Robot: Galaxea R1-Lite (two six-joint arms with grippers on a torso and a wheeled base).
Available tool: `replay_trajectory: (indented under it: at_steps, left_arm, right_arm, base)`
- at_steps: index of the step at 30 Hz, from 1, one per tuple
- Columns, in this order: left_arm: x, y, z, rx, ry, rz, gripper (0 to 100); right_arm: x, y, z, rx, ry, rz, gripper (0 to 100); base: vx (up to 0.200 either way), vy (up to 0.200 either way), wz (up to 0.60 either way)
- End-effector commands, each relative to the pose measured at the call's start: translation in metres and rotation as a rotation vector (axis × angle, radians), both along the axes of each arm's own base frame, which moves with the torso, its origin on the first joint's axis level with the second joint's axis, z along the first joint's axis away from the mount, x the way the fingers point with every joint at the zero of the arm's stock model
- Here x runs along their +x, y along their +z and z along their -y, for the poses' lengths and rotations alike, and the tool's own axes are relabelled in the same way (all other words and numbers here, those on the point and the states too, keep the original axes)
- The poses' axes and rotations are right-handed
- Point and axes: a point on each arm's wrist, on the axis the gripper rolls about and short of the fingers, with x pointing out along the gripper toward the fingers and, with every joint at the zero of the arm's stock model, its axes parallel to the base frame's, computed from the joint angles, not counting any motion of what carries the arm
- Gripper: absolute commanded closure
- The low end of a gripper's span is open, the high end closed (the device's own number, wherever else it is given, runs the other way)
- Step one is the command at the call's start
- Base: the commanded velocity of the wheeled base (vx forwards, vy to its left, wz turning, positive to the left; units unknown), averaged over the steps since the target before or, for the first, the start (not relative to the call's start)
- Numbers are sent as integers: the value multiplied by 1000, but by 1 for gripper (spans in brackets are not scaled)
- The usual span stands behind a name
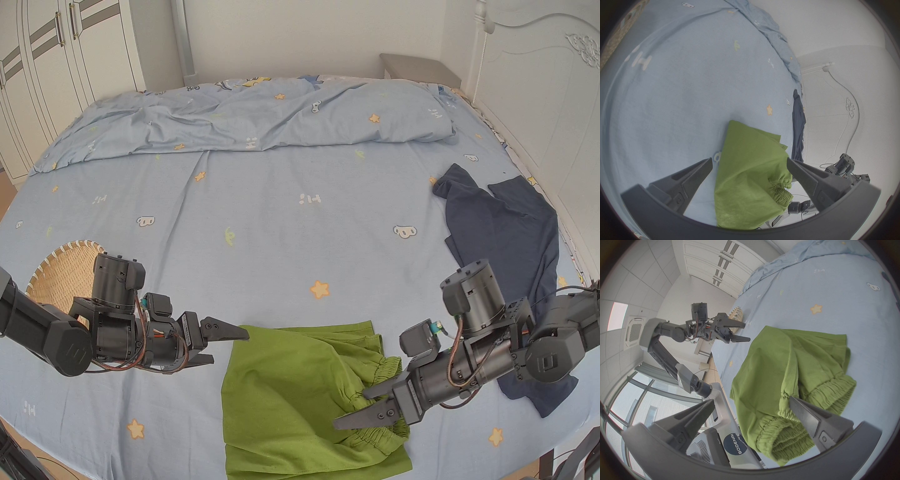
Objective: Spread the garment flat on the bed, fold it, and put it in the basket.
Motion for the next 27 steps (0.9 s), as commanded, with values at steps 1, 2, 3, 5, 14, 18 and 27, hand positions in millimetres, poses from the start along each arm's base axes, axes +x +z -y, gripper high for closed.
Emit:
replay_trajectory:
  at_steps: [1,2,3,5,14,18,27]
  left_arm:
    - [1,-9,-2,9,6,-33,0]
    - [1,-11,-1,11,4,-38,0]
    - [2,-13,-1,13,4,-44,0]
    - [3,-14,-2,14,5,-48,0]
    - [6,-20,1,19,0,-64,0]
    - [7,-21,2,20,-3,-67,0]
    - [7,-24,3,-2,-26,-65,0]
  right_arm:
    - [2,-11,-19,-28,38,-21,0]
    - [3,-11,-20,-31,40,-25,0]
    - [5,-10,-22,-35,40,-26,0]
    - [7,-6,-21,-27,33,-12,0]
    - [-9,37,-9,63,31,92,0]
    - [-17,42,-7,60,48,91,0]
    - [-25,5,-28,-40,125,-22,0]
  base:
    - [0,0,0]
    - [0,0,0]
    - [0,0,0]
    - [0,0,0]
    - [0,0,0]
    - [0,0,0]
    - [0,0,0]
